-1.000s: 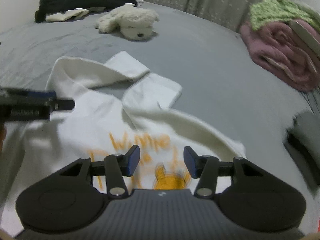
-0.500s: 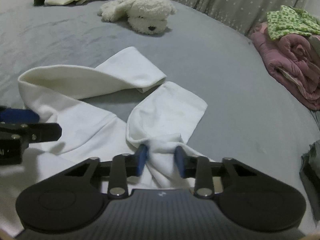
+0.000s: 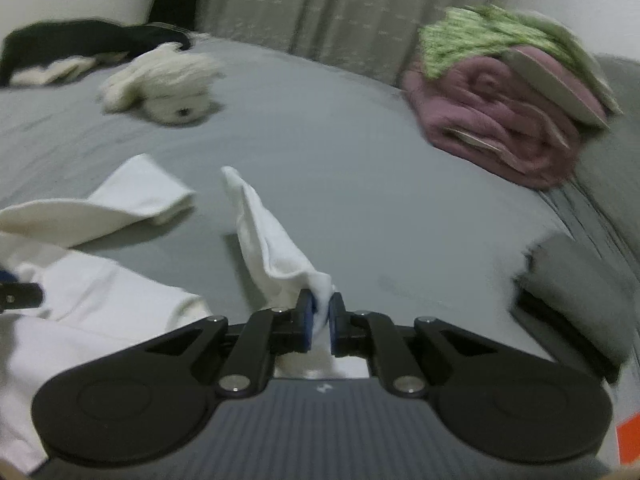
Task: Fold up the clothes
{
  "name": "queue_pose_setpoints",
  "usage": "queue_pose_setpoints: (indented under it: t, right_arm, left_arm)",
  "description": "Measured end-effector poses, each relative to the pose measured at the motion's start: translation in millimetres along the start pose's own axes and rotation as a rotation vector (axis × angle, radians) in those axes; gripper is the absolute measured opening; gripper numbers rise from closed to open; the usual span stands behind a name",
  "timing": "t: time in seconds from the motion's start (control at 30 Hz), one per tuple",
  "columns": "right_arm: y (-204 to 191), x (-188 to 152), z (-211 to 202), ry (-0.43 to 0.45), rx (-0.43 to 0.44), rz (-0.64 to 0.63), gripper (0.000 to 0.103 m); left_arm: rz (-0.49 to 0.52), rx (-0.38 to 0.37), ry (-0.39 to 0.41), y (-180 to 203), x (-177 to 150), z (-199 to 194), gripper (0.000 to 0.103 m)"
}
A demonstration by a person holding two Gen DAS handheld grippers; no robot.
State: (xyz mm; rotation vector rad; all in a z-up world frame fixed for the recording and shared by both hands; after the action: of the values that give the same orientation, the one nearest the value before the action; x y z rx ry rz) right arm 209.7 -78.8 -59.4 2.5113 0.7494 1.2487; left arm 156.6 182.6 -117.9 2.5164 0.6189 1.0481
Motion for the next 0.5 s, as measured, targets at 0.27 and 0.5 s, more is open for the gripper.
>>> queue_pose_setpoints:
  t: [0.27, 0.5]
  right_arm:
    - [78, -50, -17, -0.037, -0.153, 0.153, 0.007]
    - [135, -99, -29, -0.085, -0.320, 0.225, 0.007]
  left_arm:
    - [0.040, 0.031, 0.016, 3, -3, 1, 0.052]
    - [0.089, 0.055, 0.022, 6, -6, 2, 0.052]
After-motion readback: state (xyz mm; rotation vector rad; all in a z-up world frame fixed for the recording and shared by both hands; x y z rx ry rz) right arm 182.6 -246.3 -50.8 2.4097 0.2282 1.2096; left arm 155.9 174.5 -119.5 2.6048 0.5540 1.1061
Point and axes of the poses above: each gripper's, at about its wrist camera, not at the fingertips, and z roughly the way its jaws point, y to its right, x to its top, the point moved 10 cm from there along z, roughly the way its jaws point, and after that the axes turned 14 degrees about -z, right-handed, at the moved point
